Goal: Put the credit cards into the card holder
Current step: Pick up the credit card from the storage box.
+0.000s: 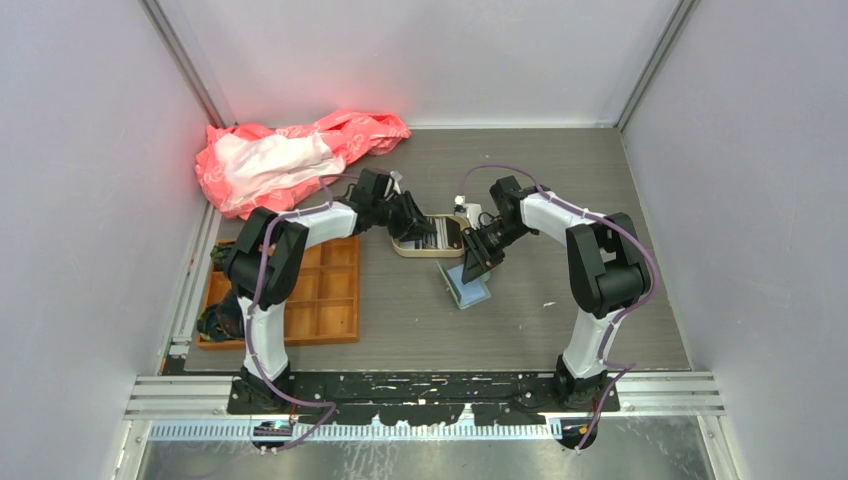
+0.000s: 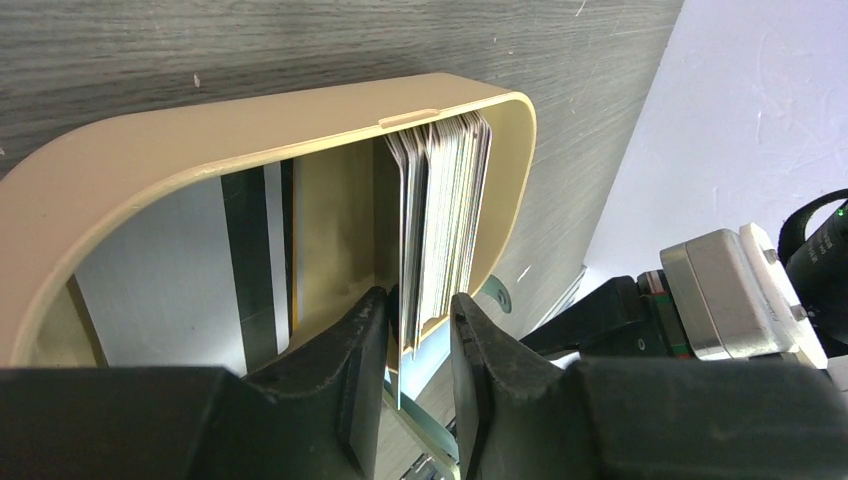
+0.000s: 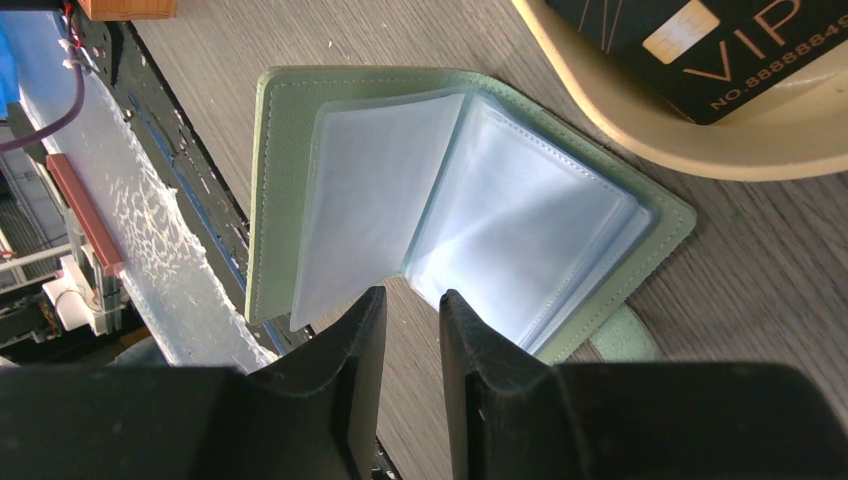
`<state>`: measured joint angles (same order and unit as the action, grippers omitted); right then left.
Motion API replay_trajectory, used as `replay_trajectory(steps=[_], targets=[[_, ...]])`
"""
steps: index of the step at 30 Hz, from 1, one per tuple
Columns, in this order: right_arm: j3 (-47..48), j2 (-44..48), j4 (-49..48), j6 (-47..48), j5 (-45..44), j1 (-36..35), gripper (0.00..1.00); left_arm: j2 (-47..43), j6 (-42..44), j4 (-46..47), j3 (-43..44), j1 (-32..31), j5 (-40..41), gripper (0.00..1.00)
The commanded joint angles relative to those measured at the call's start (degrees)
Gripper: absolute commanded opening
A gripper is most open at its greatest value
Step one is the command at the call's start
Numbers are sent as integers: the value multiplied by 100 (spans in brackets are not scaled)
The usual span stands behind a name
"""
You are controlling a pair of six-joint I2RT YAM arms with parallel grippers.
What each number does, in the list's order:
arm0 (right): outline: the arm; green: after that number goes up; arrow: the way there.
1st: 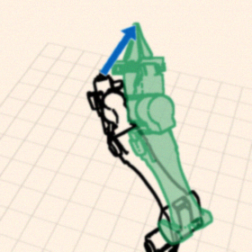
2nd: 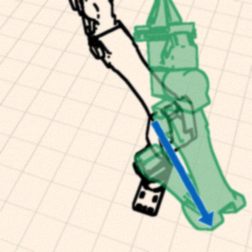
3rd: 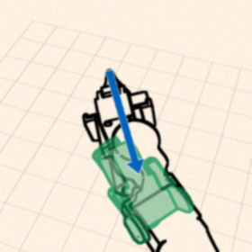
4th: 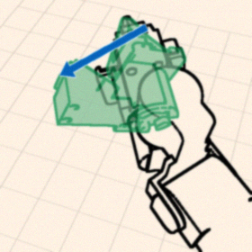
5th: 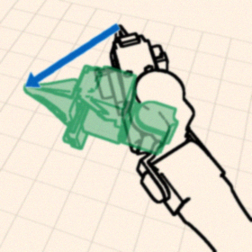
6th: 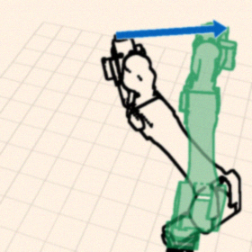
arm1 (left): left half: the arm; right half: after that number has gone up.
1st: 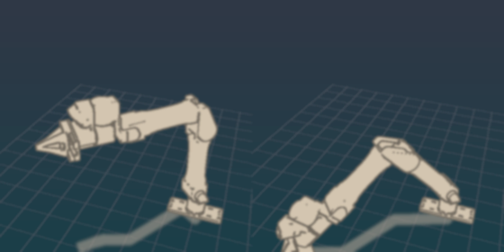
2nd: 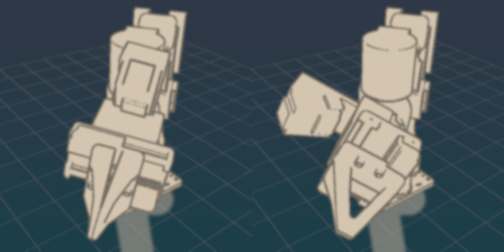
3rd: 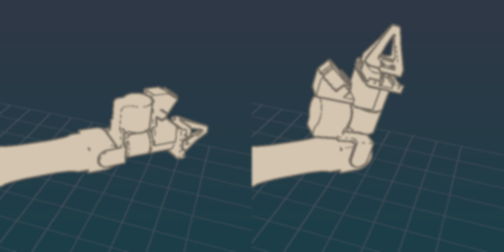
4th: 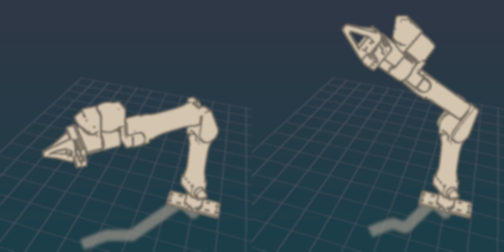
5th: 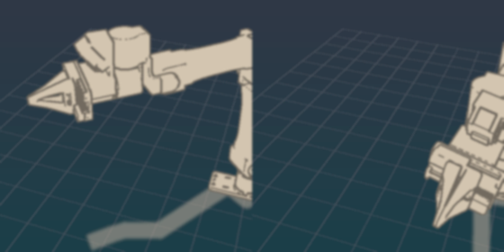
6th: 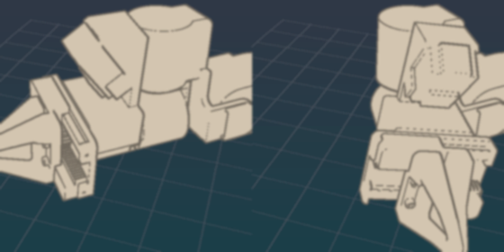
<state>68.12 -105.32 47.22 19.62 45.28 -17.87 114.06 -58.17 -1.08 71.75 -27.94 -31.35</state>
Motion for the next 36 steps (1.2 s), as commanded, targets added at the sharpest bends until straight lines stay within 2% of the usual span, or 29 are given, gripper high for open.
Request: replay_trajectory(steps=[1, 9, 13, 29, 33, 36], targets=[[61, 289, 34, 96, 106, 21, 32, -323, -12, 204, -38, 33, -187, 29], [61, 284, 36, 104, 105, 20, 32, -366, 150, -131, -82, 95, -36, 23], [60, 274, 47, 108, 104, 20, 32, -369, 205, -229, -91, 118, -1, 14], [61, 257, 53, 115, 87, 25, 32, -435, 533, -702, -29, 179, 138, 9], [66, 268, 56, 117, 78, 29, 32, -483, 642, -938, 13, 171, 318, 0], [61, 275, 64, 123, 71, 25, 32, -656, 859, -1317, 93, 174, 639, 0]])
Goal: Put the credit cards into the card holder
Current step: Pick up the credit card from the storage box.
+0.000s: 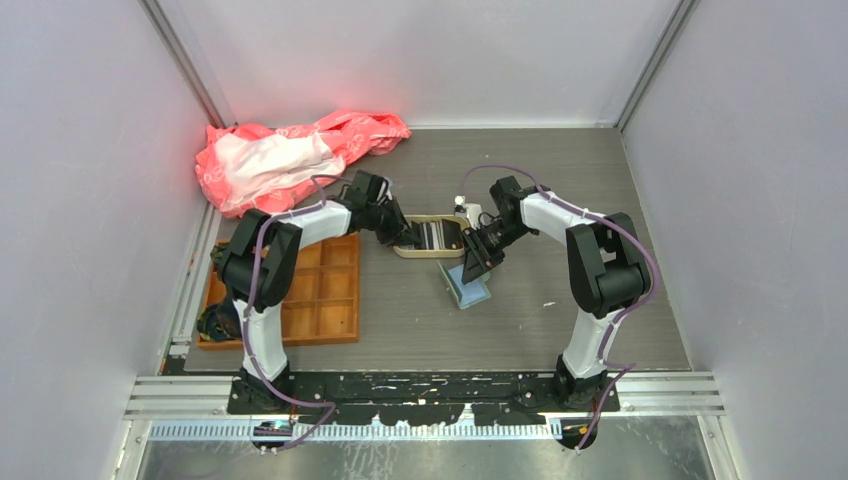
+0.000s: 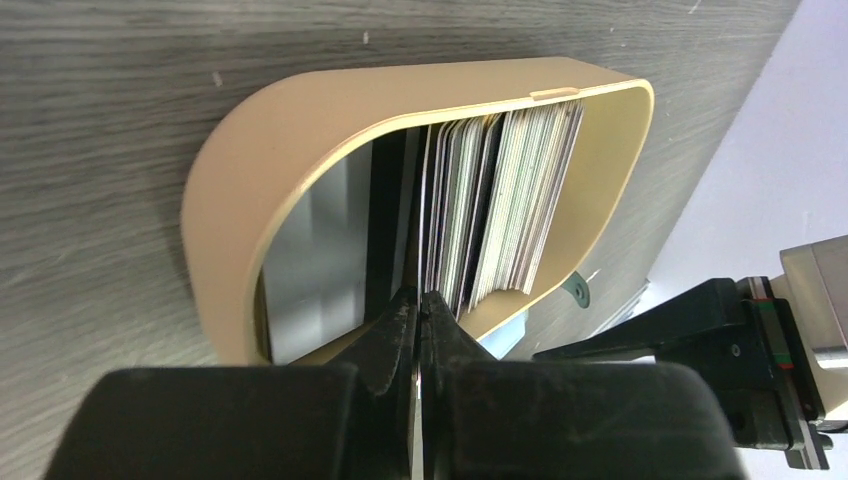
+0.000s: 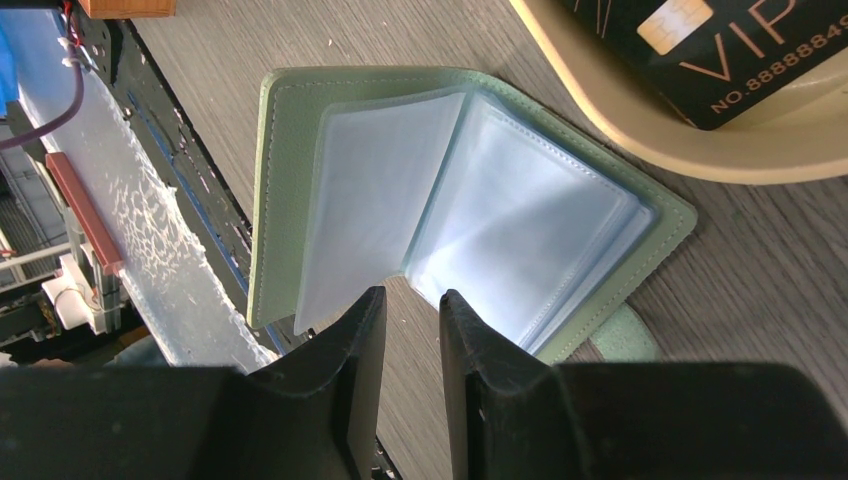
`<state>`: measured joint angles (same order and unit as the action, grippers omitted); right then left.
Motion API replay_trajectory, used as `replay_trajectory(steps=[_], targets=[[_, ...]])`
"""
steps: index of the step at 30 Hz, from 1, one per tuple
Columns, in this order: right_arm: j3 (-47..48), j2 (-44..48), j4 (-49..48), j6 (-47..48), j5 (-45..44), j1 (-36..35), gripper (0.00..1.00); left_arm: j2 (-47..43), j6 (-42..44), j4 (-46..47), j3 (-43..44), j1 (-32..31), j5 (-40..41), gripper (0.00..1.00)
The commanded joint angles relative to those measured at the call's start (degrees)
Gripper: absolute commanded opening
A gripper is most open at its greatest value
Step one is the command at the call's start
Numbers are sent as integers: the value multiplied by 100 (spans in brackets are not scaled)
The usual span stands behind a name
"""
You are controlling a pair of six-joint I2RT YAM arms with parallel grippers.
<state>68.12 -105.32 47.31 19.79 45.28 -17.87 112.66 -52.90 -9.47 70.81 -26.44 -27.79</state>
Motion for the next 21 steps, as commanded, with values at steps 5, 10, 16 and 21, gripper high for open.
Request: replay_trajectory(steps=[5, 10, 16, 21], targets=[[70, 271, 71, 135, 63, 20, 33, -868, 639, -812, 207, 24, 656, 0], [70, 332, 73, 160, 14, 20, 33, -1301, 963, -1047, 178, 19, 878, 0], [0, 563, -3, 294, -71, -15, 33, -2208, 1280, -886, -144, 15, 750, 0], [-305, 854, -475, 237, -489, -555, 33, -3278, 1425, -617, -656, 24, 782, 0]])
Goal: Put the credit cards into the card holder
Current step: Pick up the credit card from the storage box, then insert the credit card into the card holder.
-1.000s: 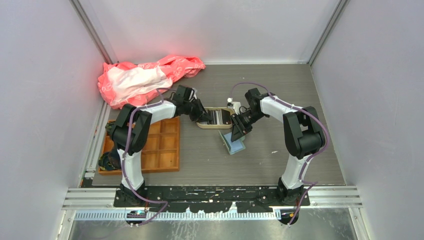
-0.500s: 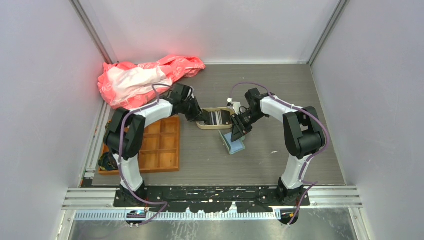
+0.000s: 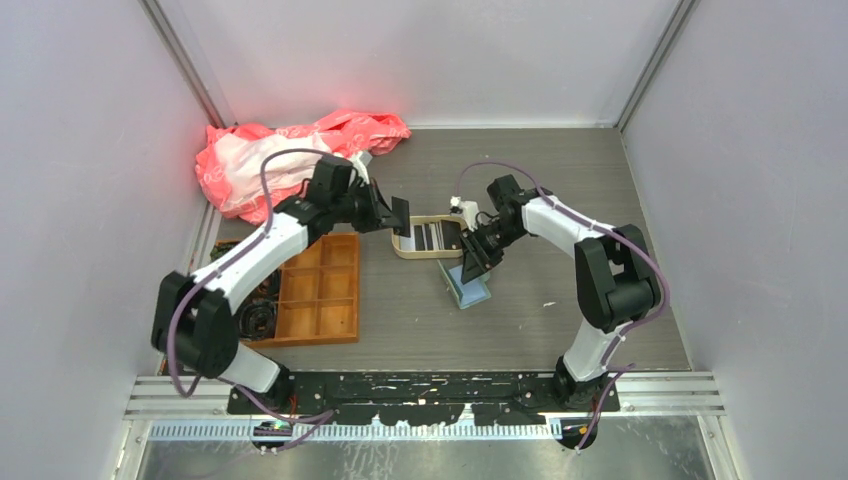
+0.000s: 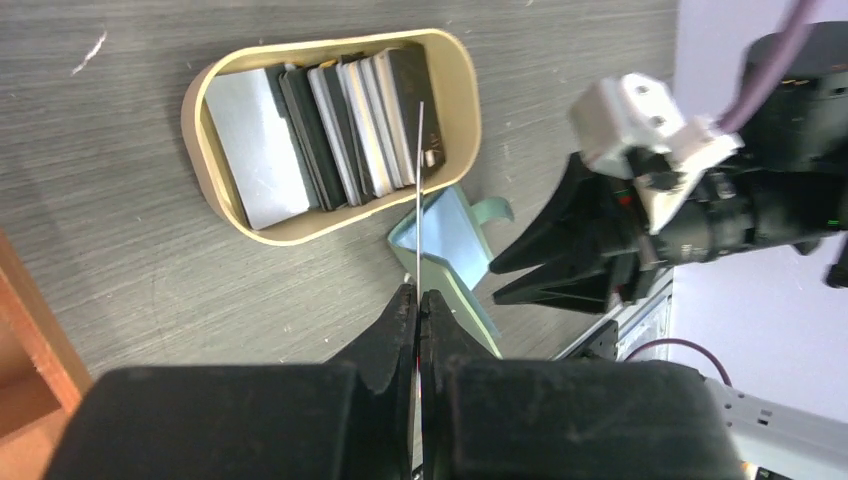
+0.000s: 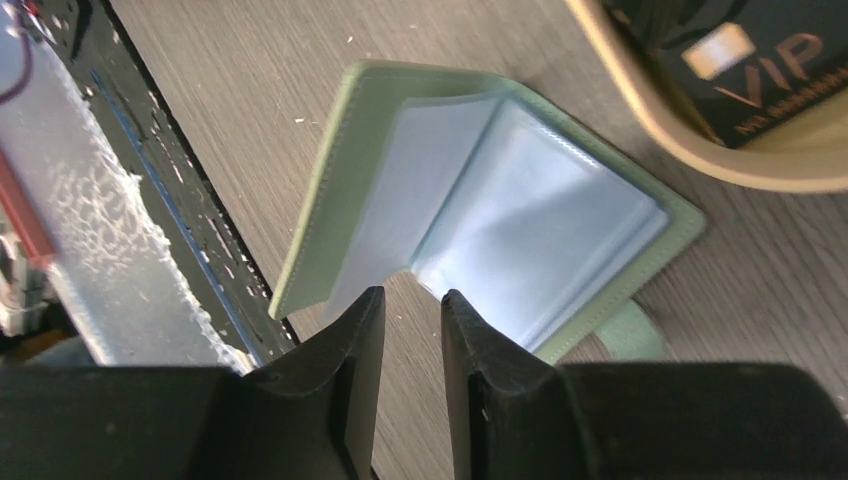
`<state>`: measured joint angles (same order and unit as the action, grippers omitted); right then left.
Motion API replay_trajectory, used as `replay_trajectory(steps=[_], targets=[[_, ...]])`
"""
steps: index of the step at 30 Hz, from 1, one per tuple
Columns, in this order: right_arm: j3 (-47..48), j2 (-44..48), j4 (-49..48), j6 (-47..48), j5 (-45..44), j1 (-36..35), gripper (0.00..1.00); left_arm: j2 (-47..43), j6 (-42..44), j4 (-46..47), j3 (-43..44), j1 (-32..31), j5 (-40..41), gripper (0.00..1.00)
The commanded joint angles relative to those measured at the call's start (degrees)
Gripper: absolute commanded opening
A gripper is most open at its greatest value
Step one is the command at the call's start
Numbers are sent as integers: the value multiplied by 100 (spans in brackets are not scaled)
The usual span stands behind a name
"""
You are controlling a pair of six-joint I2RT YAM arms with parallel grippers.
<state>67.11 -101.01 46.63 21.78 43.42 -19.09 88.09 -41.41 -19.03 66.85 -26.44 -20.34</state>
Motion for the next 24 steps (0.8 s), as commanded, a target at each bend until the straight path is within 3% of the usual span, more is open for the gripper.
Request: replay_trajectory(steps=[1, 5, 9, 17, 20, 24], targets=[[-258, 460, -576, -27, -408, -590, 33, -946, 281, 362, -372, 24, 55, 0], [-163, 314, -919, -483, -988, -1339, 30, -1873, 192, 623, -883, 39, 87, 0], [126, -6, -1077, -972, -793, -1698, 28, -2711, -171, 1011, -1557, 60, 16, 0], [524, -77, -587, -677, -422, -1618, 32, -3752, -1993, 3206, -3497, -28, -301, 0], [188, 393, -475, -265, -40, -1404, 35, -3751, -2186, 3863, -3836, -378, -55, 0], [-189, 1110, -554, -165, 491, -924, 47, -3366, -2035, 4577, -3838, -891, 248, 0]])
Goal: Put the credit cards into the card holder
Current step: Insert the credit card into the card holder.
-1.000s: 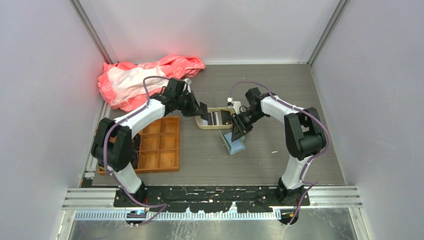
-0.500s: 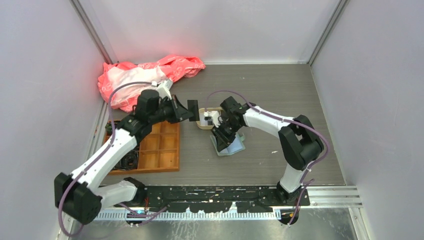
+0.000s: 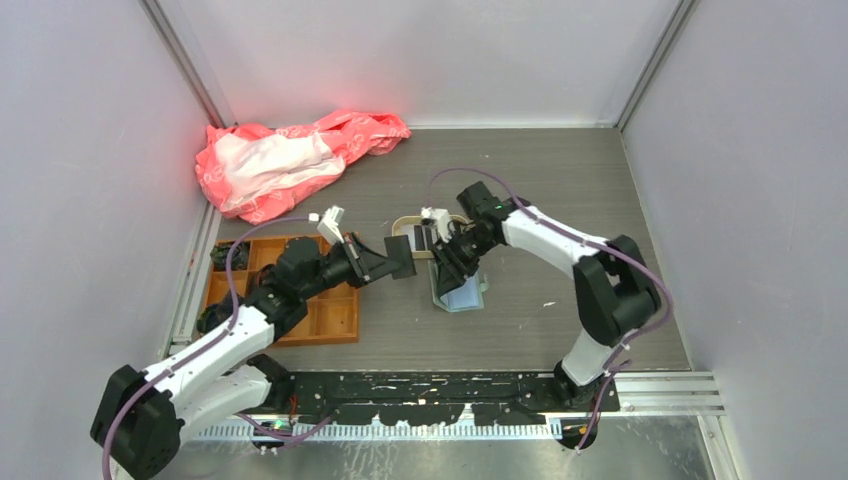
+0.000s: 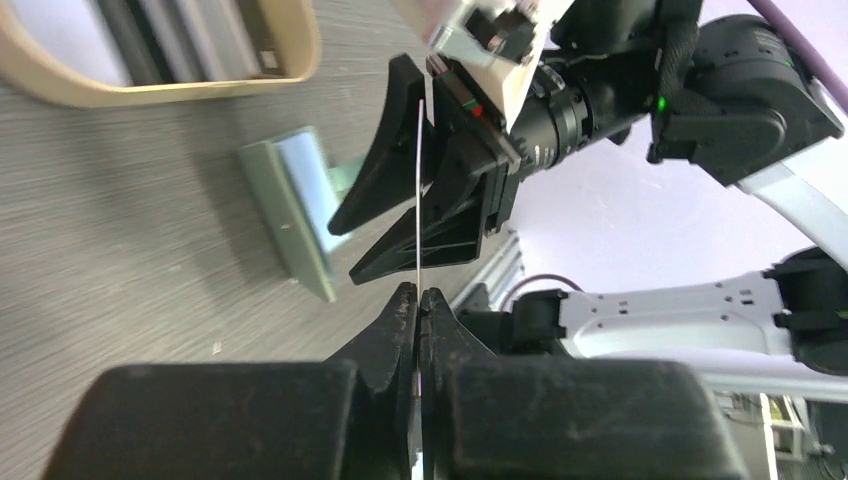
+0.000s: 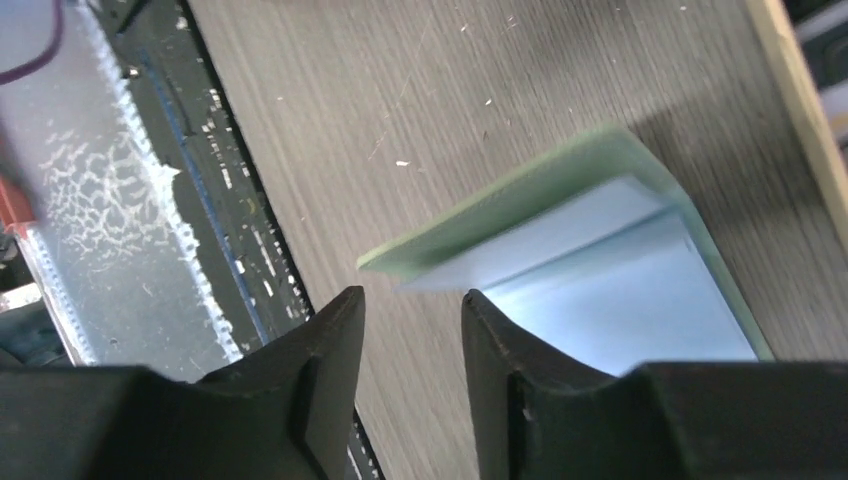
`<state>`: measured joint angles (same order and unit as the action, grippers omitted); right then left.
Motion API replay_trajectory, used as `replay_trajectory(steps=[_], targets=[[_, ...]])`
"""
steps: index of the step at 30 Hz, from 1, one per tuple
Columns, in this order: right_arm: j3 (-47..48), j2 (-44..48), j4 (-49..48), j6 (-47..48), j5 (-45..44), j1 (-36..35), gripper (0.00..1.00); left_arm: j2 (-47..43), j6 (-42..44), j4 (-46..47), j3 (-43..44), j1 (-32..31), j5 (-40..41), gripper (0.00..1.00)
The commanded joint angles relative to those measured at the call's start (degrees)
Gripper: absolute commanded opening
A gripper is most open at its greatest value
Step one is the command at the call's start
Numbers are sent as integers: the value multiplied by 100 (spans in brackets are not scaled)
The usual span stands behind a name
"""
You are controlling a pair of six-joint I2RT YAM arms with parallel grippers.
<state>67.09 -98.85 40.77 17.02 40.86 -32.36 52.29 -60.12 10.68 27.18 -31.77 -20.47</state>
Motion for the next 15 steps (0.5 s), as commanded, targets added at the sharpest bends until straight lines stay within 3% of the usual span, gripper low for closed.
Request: replay_trajectory(steps=[1, 6, 8, 15], targets=[[-223, 1044, 20, 287, 945, 583, 51, 359, -137, 1830, 143, -447, 266, 0], [-376, 1725, -158, -158, 2023, 1385, 75, 1077, -146, 2862, 192, -785, 295, 0], [-453, 1856, -188, -351, 2352, 1447, 80, 1325, -75, 2942, 355, -934, 278, 0], [-686, 1876, -813, -1072, 2871, 1411, 79, 1826, 54, 3275, 729, -1232, 189, 0]])
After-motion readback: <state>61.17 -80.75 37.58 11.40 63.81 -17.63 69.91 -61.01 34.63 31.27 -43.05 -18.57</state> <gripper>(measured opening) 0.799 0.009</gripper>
